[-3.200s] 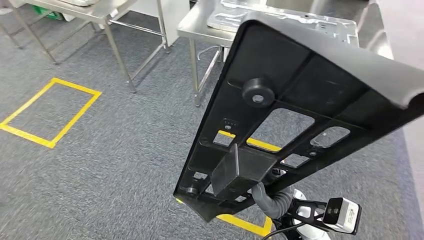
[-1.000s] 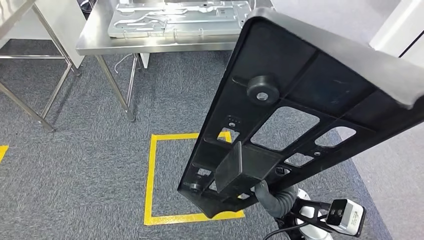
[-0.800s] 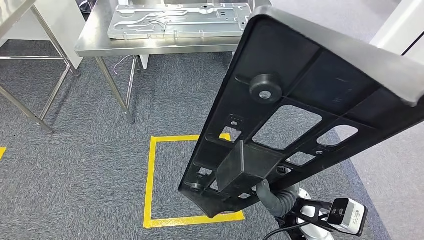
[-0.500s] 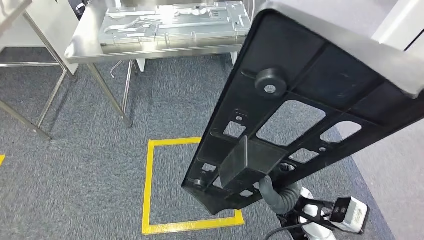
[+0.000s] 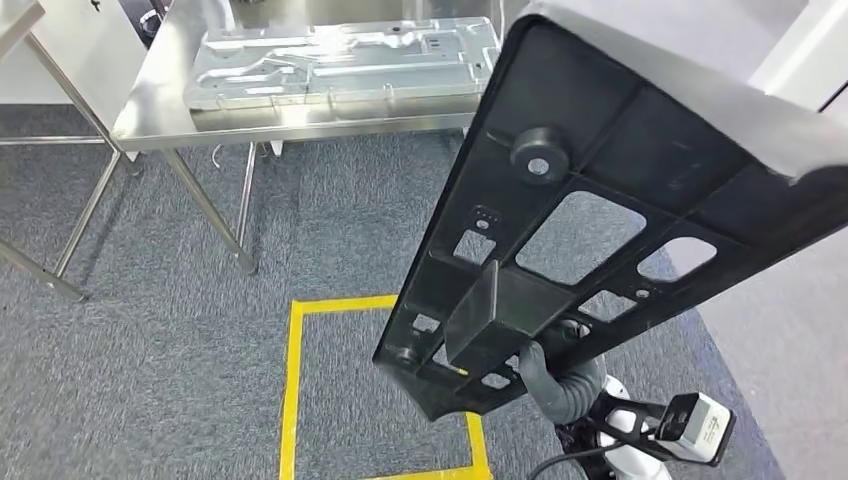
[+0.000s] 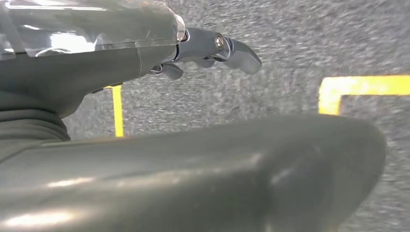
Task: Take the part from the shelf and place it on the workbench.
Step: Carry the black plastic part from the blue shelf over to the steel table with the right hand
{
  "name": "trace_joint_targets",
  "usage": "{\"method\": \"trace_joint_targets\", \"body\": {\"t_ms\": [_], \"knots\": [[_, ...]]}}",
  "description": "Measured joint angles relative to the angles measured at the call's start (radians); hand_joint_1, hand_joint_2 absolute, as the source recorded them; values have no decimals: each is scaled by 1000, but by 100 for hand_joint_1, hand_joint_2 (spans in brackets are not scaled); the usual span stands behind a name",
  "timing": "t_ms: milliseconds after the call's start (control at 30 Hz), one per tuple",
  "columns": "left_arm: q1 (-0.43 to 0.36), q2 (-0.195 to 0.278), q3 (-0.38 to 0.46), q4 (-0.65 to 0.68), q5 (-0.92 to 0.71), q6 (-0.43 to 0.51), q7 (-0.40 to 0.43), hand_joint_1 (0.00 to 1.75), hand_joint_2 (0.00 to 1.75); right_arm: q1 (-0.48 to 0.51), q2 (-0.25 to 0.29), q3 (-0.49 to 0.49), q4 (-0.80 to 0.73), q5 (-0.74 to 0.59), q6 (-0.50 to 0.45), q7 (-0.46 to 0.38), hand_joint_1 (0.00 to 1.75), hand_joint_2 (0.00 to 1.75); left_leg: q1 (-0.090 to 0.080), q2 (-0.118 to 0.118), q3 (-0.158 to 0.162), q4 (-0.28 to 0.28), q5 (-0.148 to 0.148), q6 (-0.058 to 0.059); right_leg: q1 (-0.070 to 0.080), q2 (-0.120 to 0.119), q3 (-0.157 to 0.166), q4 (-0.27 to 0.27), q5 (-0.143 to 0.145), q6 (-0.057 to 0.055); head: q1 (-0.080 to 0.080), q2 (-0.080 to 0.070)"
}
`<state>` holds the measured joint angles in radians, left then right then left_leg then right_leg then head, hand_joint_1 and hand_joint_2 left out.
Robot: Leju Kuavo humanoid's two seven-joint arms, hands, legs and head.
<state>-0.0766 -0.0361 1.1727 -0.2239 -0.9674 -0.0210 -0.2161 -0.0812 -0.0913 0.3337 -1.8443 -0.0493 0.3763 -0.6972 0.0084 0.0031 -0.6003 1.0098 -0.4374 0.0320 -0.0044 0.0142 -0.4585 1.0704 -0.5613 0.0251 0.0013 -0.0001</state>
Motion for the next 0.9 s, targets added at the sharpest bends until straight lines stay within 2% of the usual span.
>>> {"method": "trace_joint_targets", "body": {"t_ms": [33,100,133,167,200,233,267,300,333,367,467,500,533,600,633,667,700,733,767,800,833,900], "knots": [[0,0,0,0,1,0,-1,0,0,-1,0,-1,1,1,0,0,175,175,3,-1,15,-7,-6,3,-2,-2,-39,60,-8,5,0,0],[-1,0,0,0,1,0,-2,0,0,-3,-1,-2,6,3,0,0,175,175,3,-1,38,-14,-20,6,-7,-3,-132,174,-55,14,0,0],[-1,0,0,0,2,0,-3,0,0,-3,-1,-2,10,3,0,0,175,175,3,-2,50,-15,-30,5,-9,-4,-170,203,-78,18,0,0],[0,-1,0,0,2,0,-3,0,0,-3,-1,-3,14,3,0,0,175,175,4,-3,63,-15,-40,4,-11,-6,-195,206,-85,20,0,0],[0,-1,0,0,2,0,-3,0,0,-3,-1,-3,18,3,0,0,175,175,5,-4,78,-15,-50,2,-13,-7,-205,180,-69,21,0,0],[1,-2,0,0,2,0,-3,0,0,-4,-1,-3,22,3,0,0,175,175,5,-4,93,-15,-61,-1,-15,-9,-201,128,-28,23,0,0],[0,-2,0,0,3,0,-3,0,0,-5,-1,-3,26,3,0,0,175,175,6,-4,106,-15,-71,-5,-16,-12,-189,62,33,22,0,0],[0,-2,0,0,3,0,-4,0,0,-6,-1,-3,29,3,0,0,175,175,6,-5,118,-14,-82,-10,-16,-17,-177,7,79,18,0,0],[-1,-2,1,0,3,0,-4,0,0,-6,-1,-3,33,4,0,0,175,175,5,-5,126,-15,-91,-17,-14,-22,-169,-29,107,11,0,0],[-1,-2,1,0,4,0,-4,0,0,-5,-1,-3,36,4,-1,0,175,175,4,-5,134,-13,-97,-25,-12,-25,-164,-47,123,1,0,0],[-2,-2,3,0,7,2,-6,0,0,1,-1,-2,40,13,-7,1,175,175,5,-2,142,8,-101,-45,-10,-20,-150,-53,126,-27,0,0],[-3,-3,3,0,8,2,-6,0,0,3,-1,-1,40,17,-11,1,175,175,6,-2,132,32,-111,-49,-10,-19,-143,-55,124,-34,0,0],[-5,-4,4,0,9,2,-6,0,0,6,-1,-1,40,20,-14,0,175,175,7,-1,111,72,-132,-51,-10,-19,-136,-57,122,-39,0,0],[-5,-6,4,0,9,3,-6,0,0,15,-1,0,40,26,-19,0,175,175,8,-1,35,195,-189,-53,-5,-18,-130,-59,114,-47,0,0],[-3,-7,4,0,9,3,-6,0,0,20,-1,1,40,29,-19,0,175,175,8,-1,-5,248,-210,-52,-3,-17,-126,-59,109,-50,0,0],[-1,-7,4,0,9,3,-6,0,0,25,0,1,40,31,-20,0,175,175,8,-1,-33,274,-214,-49,0,-15,-122,-59,104,-51,0,0],[2,-7,5,0,9,3,-6,0,0,27,0,2,40,31,-20,0,175,175,7,-1,-43,264,-195,-45,2,-13,-115,-59,98,-52,0,0],[3,-7,5,0,9,3,-6,0,0,28,0,2,40,30,-20,0,175,175,5,-1,-36,218,-154,-41,4,-12,-106,-59,93,-51,0,0],[3,-6,5,0,7,3,-7,0,0,27,0,2,40,29,-20,0,175,175,3,-1,-18,150,-102,-34,5,-11,-98,-59,87,-50,0,0],[4,-6,5,0,6,3,-8,0,0,24,0,2,42,25,-19,0,175,175,-1,3,-2,89,-69,-26,7,-13,-90,-58,81,-48,0,0],[3,-5,6,0,4,3,-9,0,0,21,-1,2,44,20,-17,0,175,175,-5,7,9,44,-54,-21,8,-14,-85,-59,76,-45,0,0],[2,-4,6,0,2,3,-10,0,0,17,-1,2,52,11,-15,0,175,175,-11,11,15,14,-57,-10,8,-18,-80,-56,76,-32,0,0]]}}
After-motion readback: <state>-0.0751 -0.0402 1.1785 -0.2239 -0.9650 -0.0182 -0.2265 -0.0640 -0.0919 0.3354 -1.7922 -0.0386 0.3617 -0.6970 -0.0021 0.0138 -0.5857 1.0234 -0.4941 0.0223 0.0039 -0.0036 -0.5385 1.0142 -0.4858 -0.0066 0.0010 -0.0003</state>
